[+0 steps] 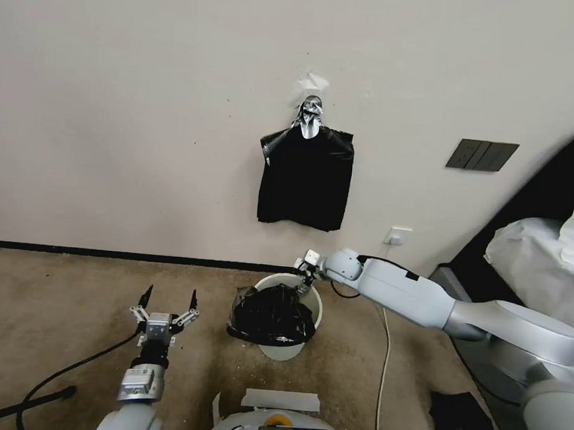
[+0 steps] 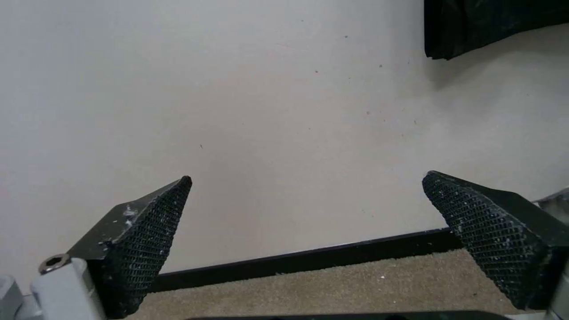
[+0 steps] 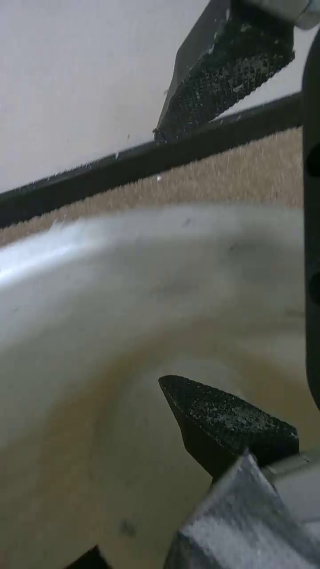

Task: Place a trash bag onto the trash bin.

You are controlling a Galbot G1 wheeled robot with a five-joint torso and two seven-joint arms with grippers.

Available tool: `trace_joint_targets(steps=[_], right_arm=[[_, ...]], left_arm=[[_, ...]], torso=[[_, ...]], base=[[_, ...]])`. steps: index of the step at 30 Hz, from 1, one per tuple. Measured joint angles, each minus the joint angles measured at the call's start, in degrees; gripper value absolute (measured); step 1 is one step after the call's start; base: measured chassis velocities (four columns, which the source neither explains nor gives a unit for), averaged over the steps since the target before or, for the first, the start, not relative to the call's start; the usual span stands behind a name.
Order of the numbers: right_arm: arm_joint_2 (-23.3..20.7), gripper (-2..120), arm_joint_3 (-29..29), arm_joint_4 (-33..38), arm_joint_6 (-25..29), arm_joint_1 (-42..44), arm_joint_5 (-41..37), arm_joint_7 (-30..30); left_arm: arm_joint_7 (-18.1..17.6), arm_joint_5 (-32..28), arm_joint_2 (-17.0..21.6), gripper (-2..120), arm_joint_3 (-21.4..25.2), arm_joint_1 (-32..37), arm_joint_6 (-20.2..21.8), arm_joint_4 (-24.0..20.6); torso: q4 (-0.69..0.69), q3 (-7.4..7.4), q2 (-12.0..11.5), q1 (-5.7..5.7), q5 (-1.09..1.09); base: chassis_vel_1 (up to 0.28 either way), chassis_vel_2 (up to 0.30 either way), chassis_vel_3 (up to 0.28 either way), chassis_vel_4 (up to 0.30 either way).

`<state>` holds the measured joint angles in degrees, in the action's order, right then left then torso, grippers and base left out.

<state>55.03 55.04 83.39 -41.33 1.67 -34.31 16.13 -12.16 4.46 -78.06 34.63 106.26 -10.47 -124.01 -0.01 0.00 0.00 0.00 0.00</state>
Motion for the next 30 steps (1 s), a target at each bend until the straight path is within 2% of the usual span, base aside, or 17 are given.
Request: trace_joint_targets(steps=[1,3,4,7,9,12,13,17,21,27,30], right_arm=[[0.05,93,0.00,-0.01,-0.03,0.01,-0.10,-0.07],[0.62,77,0.00,-0.12,-0.36,0.16,-1.01,-0.61],[0.62,77,0.00,-0.12,-0.36,0.16,-1.01,-0.61],[0.90,61,0.18,0.08,-0.69,-0.15,-1.74,-1.10],[0.87,59,0.25,0.07,-0.69,-0.37,-1.84,-1.16],[0.75,45,0.45,-0.42,-0.67,-0.55,-2.12,-1.27],[0.75,45,0.45,-0.42,-0.67,-0.55,-2.12,-1.27],[0.88,25,0.68,-0.99,-0.58,-0.55,-2.45,-1.26],[0.91,18,0.90,-1.08,-0.48,-0.56,-2.71,-1.23],[0.53,18,1.16,-0.50,-0.52,-0.69,-3.71,-1.78],[-1.09,14,-0.79,2.61,-0.81,1.01,-12.01,-9.03]], left_arm=[[0.00,0.04,-0.03,100,-0.03,-0.01,-0.01,0.03],[0.02,0.33,-0.25,100,-0.55,-0.08,-0.09,0.26],[0.02,0.33,-0.25,100,-0.55,-0.08,-0.09,0.26],[0.04,0.87,-0.26,100,-1.58,-0.40,-0.17,0.91],[0.04,0.94,-0.28,100,-1.75,-0.46,-0.22,1.06],[0.06,1.09,-0.32,100,-2.20,-0.50,-0.43,1.46],[0.06,1.09,-0.32,100,-2.20,-0.50,-0.43,1.46],[0.08,1.13,-0.33,100,-2.26,-0.53,-0.44,1.54],[0.08,1.23,-0.51,100,-2.27,-0.47,-0.47,1.67],[0.09,1.46,-0.77,100,-2.50,-0.33,-0.53,1.67],[0.09,1.56,-1.02,100,-2.52,-0.33,-0.66,1.82]], torso=[[0.00,0.00,0.00,0.00,0.00],[0.01,0.00,0.00,0.00,0.00],[0.01,0.00,0.00,0.00,0.00],[0.00,0.00,0.00,0.00,0.01],[0.01,0.00,0.00,0.00,-0.01],[0.00,0.00,0.00,0.00,0.00],[0.00,0.00,0.00,0.00,0.00],[0.00,0.00,0.01,0.00,0.00],[-0.01,-0.02,0.01,0.00,0.00],[0.01,-0.01,0.01,0.00,0.00],[0.02,-0.01,0.01,0.00,0.00]], base=[[0.000,0.000,0.000,0.000],[0.000,0.000,0.000,0.000],[0.000,0.000,0.000,0.000],[0.000,0.000,0.000,0.000],[0.000,0.000,0.000,0.000],[0.000,0.000,0.000,0.000],[0.000,0.000,0.000,0.000],[0.000,0.000,0.000,0.000],[0.000,0.000,0.000,0.000],[0.000,0.000,0.000,0.000],[0.000,0.000,0.000,0.000]])
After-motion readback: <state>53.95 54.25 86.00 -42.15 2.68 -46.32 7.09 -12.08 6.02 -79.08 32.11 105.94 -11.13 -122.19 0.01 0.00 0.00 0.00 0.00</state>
